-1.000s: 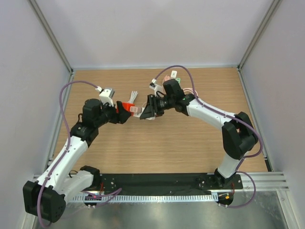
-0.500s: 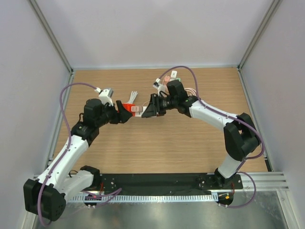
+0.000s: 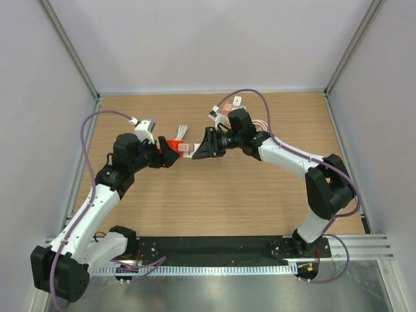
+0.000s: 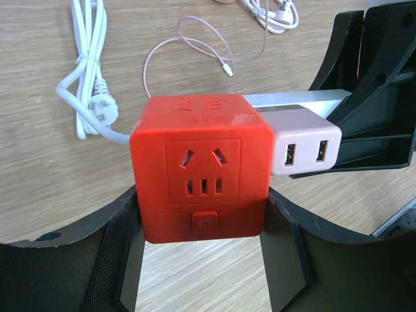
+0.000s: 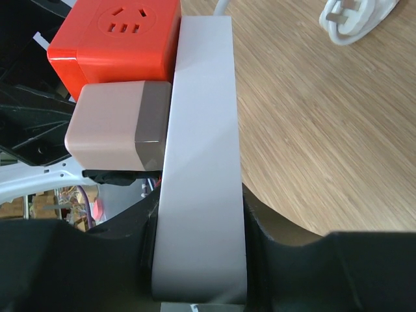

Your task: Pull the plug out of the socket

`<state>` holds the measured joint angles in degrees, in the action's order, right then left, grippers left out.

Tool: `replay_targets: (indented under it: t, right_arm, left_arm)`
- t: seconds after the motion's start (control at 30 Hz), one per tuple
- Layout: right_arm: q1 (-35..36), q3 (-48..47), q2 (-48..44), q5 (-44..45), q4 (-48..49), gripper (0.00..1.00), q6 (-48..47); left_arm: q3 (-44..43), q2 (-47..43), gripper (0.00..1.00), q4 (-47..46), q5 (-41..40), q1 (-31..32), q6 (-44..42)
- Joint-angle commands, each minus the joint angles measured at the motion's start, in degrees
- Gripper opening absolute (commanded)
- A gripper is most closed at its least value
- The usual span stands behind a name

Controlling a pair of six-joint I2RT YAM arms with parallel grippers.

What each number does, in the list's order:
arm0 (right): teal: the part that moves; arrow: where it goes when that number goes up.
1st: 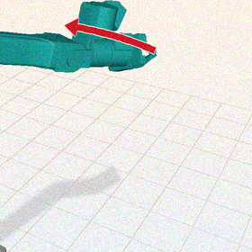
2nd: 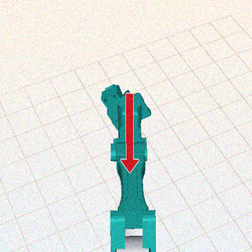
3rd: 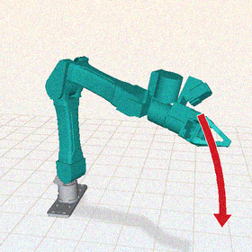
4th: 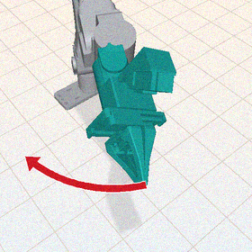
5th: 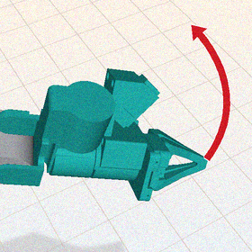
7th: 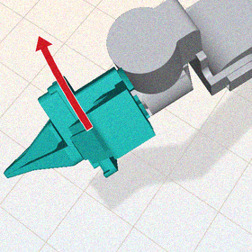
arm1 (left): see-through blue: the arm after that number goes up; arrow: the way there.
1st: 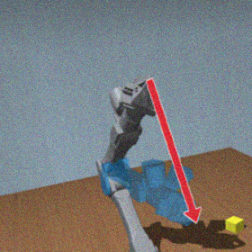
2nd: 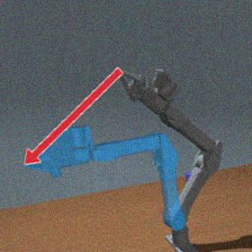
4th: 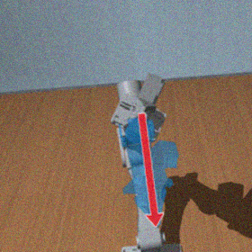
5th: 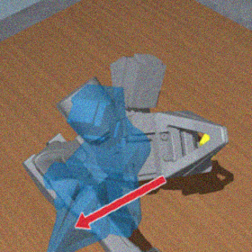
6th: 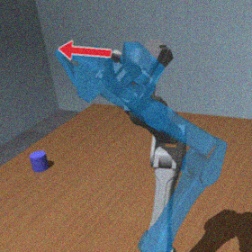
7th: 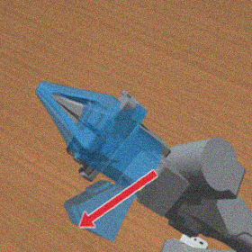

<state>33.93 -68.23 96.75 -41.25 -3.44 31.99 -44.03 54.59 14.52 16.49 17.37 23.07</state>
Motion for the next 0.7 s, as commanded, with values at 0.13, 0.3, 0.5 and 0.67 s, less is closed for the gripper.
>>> replay_targets:
  t: [0.13, 0.3, 0.5, 0.67]
  right_arm:
    - [-5.8, 2.4, -2.1, 12.8, -3.7, 0.01, -4.1]
    - [-5.8, 3.5, -3.5, 14.5, -3.2, 0.01, -3.9]
    - [-5.8, 4.6, -3.3, 13.5, -1.8, 0.01, -2.4]
    - [-5.8, 5.1, -2.3, 9.1, 0.4, 0.01, -1.2]
  left_arm:
    - [-8.9, -3.5, 0.00, -0.7, 0.2, -1.4, 4.9]
    - [-8.7, -1.8, 0.00, -0.4, -0.1, -1.4, 11.6]
    - [-5.5, -3.1, 0.00, -6.4, 4.9, -1.4, 4.2]
    - [-2.9, -7.2, 0.00, -10.3, 2.1, -1.4, -0.4]
